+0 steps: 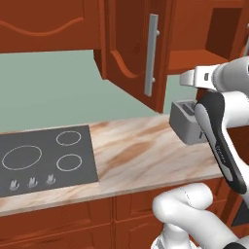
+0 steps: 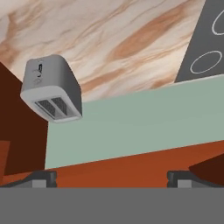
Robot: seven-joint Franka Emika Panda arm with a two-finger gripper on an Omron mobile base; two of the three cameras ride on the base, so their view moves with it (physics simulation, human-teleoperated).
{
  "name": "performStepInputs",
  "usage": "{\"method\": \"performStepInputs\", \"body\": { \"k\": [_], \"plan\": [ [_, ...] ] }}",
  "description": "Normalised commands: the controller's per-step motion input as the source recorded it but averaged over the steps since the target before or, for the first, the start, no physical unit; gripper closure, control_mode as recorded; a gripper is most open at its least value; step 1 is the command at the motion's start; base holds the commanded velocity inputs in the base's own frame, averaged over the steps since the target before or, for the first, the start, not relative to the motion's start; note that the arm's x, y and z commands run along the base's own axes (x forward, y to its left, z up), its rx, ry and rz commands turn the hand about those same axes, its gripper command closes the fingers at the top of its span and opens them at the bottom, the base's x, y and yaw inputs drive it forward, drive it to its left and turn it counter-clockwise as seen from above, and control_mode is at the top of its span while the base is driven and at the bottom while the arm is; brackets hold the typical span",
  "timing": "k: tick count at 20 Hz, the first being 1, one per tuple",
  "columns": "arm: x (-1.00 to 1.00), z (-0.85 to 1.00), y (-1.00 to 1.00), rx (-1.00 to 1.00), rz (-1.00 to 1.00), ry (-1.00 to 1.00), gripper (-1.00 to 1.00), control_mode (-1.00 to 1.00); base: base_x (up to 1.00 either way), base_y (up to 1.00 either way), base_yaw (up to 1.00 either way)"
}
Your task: Close all open cabinet doors.
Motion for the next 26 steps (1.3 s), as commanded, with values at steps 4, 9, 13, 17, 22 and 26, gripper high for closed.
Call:
{"method": "performStepInputs", "body": {
  "k": [4,9,13,17,22,26],
  "plan": [
    [0.0,0.0,0.0,0.0,0.0,0.0,-1.0,1.0,0.31,-0.21,0.0],
    [0.0,0.0,0.0,0.0,0.0,0.0,-1.0,1.0,0.06,-0.2,0.0],
    [-0.11,-0.03,-0.03,0.0,0.0,-0.03,-1.0,-1.0,0.0,0.0,0.0],
    [-0.86,0.0,-0.18,0.0,0.0,-0.29,-1.0,-1.0,0.0,0.0,0.0],
    [-0.99,0.01,-0.39,0.0,0.01,-0.4,-1.0,-1.0,0.0,0.0,0.0],
    [-0.49,0.05,-0.65,0.0,0.02,-0.28,-1.0,-1.0,0.0,0.0,0.0]
  ]
}}
